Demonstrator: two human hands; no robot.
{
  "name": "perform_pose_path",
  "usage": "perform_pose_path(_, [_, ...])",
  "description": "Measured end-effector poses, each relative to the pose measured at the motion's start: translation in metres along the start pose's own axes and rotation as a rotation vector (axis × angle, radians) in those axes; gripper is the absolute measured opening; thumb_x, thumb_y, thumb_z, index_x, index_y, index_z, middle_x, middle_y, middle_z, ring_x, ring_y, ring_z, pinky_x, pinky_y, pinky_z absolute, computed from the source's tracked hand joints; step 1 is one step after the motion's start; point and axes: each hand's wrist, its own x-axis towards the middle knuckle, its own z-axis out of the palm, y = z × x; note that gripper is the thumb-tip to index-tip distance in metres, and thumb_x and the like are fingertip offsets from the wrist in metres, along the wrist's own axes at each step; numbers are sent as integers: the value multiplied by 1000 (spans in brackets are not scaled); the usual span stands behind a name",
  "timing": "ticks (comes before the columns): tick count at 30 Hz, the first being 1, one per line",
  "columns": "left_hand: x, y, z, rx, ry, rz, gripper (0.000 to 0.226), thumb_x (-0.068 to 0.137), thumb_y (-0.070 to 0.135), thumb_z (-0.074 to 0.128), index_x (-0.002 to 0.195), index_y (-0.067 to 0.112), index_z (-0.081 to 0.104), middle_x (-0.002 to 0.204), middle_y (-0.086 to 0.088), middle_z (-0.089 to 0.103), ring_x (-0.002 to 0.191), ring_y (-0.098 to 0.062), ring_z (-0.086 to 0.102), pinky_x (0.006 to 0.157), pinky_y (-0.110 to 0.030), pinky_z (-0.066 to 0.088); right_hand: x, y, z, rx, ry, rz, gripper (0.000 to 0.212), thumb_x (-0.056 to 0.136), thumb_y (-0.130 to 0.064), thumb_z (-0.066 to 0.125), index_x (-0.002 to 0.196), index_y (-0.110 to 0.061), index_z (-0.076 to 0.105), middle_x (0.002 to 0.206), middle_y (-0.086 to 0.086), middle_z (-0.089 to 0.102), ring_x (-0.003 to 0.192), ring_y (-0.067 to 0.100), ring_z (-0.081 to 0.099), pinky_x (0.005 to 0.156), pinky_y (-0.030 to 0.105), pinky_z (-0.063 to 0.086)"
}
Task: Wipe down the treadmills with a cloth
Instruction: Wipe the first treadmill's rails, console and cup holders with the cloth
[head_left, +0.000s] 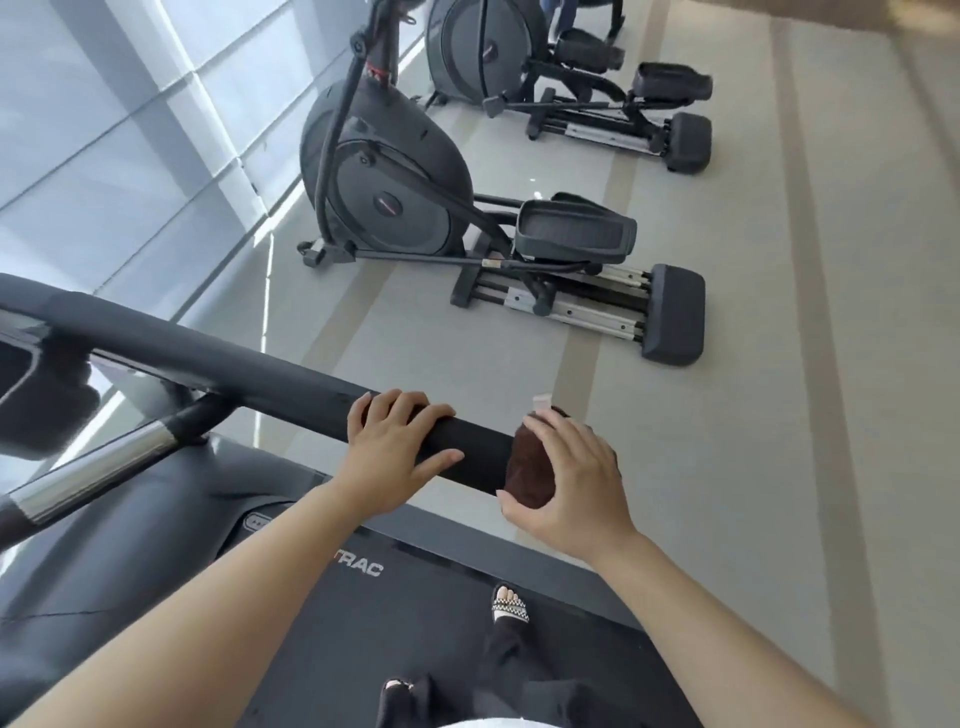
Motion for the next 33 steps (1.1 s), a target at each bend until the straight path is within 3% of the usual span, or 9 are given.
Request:
perform_pose_path(3, [-1, 1, -1, 12, 16, 2, 59, 80, 70, 26, 122, 37, 49, 119, 6, 51, 120, -23, 39, 107, -40, 8, 1, 5, -1, 25, -84, 12, 99, 62, -60, 67, 142, -17, 28, 155, 1, 24, 137, 19, 29, 106, 40, 32])
perform_pose_path(5, [-1, 2, -3, 7, 11, -3, 59, 80, 70, 26, 122, 36, 50, 119, 6, 51, 119, -23, 39, 107, -41, 8, -2, 9, 0, -22, -79, 57, 99, 61, -69, 60, 140, -18, 29, 157, 3, 17, 141, 21, 19, 109, 43, 29])
perform_pose_path(8, [-2, 3, -3, -1, 14, -1, 59, 81, 71, 26, 121, 36, 50, 118, 5, 52, 119, -24, 40, 107, -41, 7, -8, 6, 2, -97, -46, 115, 91, 61, -72, 54, 136, -24, 39, 149, 7, 35, 135, 34, 31, 106, 50, 31])
perform_pose_path(10, [-3, 4, -3, -15, 18, -7, 60, 81, 72, 25, 121, 36, 50, 117, 5, 52, 119, -23, 39, 108, -42, 8, -4, 1, 4, -59, -12, 104, 82, 60, -67, 59, 128, -22, 50, 137, 7, 49, 122, 32, 47, 99, 48, 40])
perform_pose_path(13, [-3, 3, -2, -11, 6, -11, 60, 81, 73, 24, 120, 38, 50, 117, 6, 52, 118, -22, 39, 108, -45, 13, 17, -12, 7, -34, -50, -10, 74, 63, -61, 63, 124, -20, 56, 132, 3, 54, 117, 27, 51, 97, 44, 42])
perform_pose_path(20, [-2, 0, -5, -15, -66, -25, 58, 80, 75, 25, 124, 43, 44, 124, 12, 47, 125, -18, 35, 110, -42, 9, 18, 1, 2, -2, -116, -151, 79, 67, -64, 53, 131, -18, 50, 134, 0, 52, 119, 23, 50, 102, 36, 38])
perform_pose_path(24, [-3, 1, -6, -26, -69, -24, 53, 84, 71, 23, 126, 45, 40, 125, 13, 45, 127, -14, 32, 110, -39, 4, 21, 4, 2, -9, -137, -126, 76, 68, -64, 51, 130, -20, 49, 134, -3, 50, 121, 20, 47, 103, 36, 39])
perform_pose_path(28, [-4, -10, -12, -44, -49, -16, 44, 89, 63, 25, 127, 46, 39, 127, 16, 46, 127, -9, 33, 110, -38, 14, 45, -12, 10, 62, -229, -147, 78, 69, -64, 52, 134, -22, 42, 139, -8, 44, 126, 15, 42, 106, 36, 35])
perform_pose_path(33, [-10, -41, -28, 1, 13, -102, 44, 86, 60, 33, 122, 40, 50, 126, 12, 52, 125, -14, 42, 107, -44, 25, 37, -3, 15, 103, -269, -124, 104, 61, -73, 50, 146, -21, 21, 154, -6, 25, 139, 13, 25, 114, 29, 24])
